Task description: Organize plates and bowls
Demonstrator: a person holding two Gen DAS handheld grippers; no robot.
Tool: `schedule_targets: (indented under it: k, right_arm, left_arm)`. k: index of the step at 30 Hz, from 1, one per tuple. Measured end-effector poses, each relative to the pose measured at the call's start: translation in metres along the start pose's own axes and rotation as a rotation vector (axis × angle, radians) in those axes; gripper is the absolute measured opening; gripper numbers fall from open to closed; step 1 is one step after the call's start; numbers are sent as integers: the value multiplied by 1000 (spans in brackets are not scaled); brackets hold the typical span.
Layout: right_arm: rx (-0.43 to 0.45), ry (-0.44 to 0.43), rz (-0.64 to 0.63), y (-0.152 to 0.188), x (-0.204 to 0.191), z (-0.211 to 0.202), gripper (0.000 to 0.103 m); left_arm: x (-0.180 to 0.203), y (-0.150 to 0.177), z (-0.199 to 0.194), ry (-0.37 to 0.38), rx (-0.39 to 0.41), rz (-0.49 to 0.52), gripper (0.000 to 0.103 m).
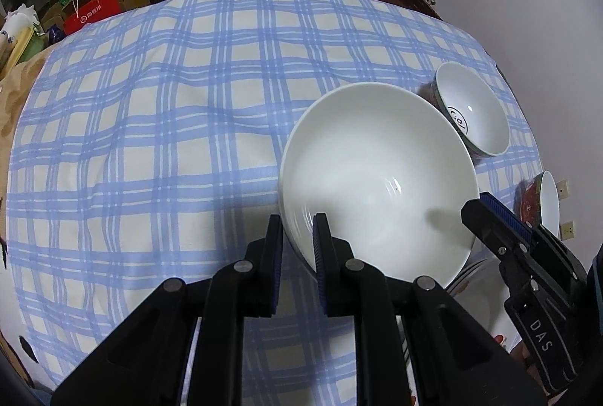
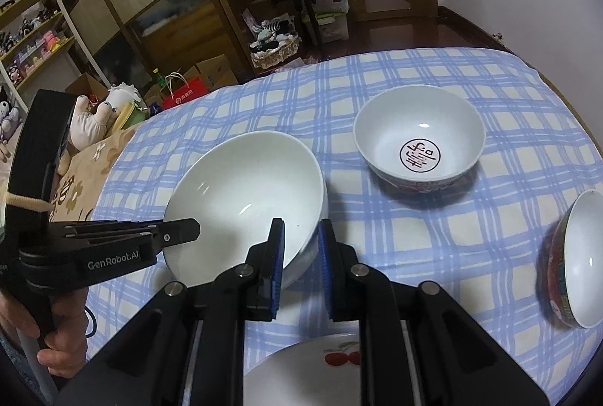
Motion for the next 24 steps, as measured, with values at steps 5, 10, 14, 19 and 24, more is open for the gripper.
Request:
schedule_targets:
  k: [5, 10, 14, 19, 24]
  right_arm:
    - [0, -4, 3, 1, -1, 1, 19]
    - [0, -7, 8, 1, -1, 0, 19]
    - [-1, -13, 14, 1, -2, 1, 19]
    - [-4, -17, 13, 2, -1, 1, 19]
    - [-7, -29, 22, 2, 0, 2, 19]
  left_arm:
    - [1, 0, 1, -4, 3, 11, 16]
    - [1, 0, 2, 6, 0, 6, 16]
    - [1, 1, 2, 20, -4, 1, 17]
    - [2, 1, 3, 19, -3, 8, 17]
    - [2, 1, 3, 27, -10, 1, 17]
Point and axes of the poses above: each gripper's, at about its wrist camera, not at the fingertips, and z roughly the way its jaws point, x to its right, y to its underside, the point moved 9 cm from there along z, roughly the way its jaws point, and after that the axes turned 4 degrees about -z, right-handed, at the moved point
